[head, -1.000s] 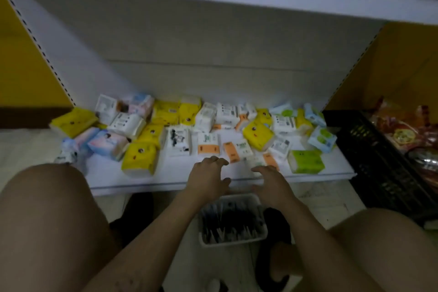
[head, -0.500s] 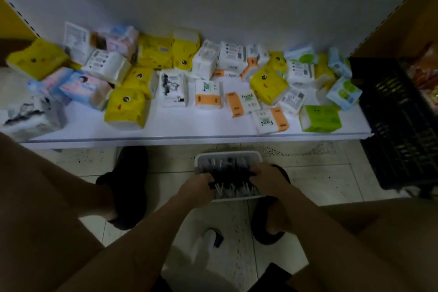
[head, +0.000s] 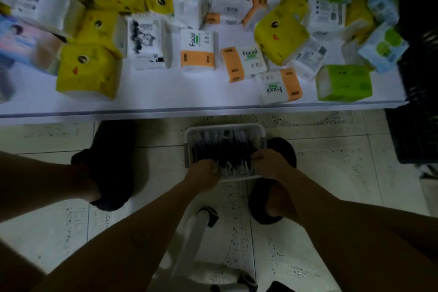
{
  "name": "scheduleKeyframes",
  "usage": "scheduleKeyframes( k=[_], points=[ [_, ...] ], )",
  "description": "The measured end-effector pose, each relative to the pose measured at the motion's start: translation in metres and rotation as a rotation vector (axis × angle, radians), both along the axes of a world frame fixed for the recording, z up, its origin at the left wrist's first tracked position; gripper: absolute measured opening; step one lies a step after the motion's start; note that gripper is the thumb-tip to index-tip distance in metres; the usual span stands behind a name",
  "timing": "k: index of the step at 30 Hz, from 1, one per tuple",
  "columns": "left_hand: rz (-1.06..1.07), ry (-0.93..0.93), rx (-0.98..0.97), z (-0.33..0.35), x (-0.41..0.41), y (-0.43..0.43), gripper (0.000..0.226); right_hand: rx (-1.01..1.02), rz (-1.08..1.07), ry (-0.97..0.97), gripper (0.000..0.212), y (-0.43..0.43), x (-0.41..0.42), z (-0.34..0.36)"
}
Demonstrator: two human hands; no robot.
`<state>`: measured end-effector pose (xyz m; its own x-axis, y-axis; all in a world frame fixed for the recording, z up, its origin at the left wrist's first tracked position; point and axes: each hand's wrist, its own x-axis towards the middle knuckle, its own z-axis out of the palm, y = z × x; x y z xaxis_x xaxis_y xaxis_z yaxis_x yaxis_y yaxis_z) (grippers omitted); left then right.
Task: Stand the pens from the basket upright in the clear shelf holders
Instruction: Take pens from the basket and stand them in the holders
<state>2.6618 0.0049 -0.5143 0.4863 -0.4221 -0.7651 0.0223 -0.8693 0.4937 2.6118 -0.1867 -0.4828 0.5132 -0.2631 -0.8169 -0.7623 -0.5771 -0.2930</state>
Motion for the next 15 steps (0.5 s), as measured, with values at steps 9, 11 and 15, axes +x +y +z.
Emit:
scheduleKeyframes(
  k=[9, 11, 15],
  points=[
    [-0.062, 0.151, 0.086, -0.030, 0.000, -0.034, 0.033, 0.070, 0.018, 0.031, 0.035, 0.001, -0.005, -0.036],
    [-0.056, 0.177, 0.097, -0.032, -0.001, -0.036, 0.037, 0.053, 0.005, 0.022, 0.036, 0.005, -0.004, -0.038],
    [0.042, 0.242, 0.068, -0.034, 0.000, -0.035, 0.037, 0.015, -0.028, 0.043, 0.038, 0.011, -0.004, -0.039]
  ],
)
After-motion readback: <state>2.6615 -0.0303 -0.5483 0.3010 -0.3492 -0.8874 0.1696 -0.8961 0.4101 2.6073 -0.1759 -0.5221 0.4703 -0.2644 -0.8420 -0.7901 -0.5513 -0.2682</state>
